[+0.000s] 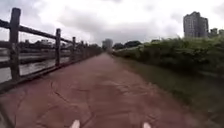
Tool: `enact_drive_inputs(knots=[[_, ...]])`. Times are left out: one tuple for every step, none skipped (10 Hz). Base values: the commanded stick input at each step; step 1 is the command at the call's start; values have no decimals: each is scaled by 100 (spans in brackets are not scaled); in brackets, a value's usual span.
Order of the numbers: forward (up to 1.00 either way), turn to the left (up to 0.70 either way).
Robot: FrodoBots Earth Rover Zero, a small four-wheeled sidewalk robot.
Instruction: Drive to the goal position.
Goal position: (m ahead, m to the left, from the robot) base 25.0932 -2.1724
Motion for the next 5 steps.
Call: enact_drive_inputs(knots=[[85,10],[85,10],[85,10],[85,10],[85,10]])
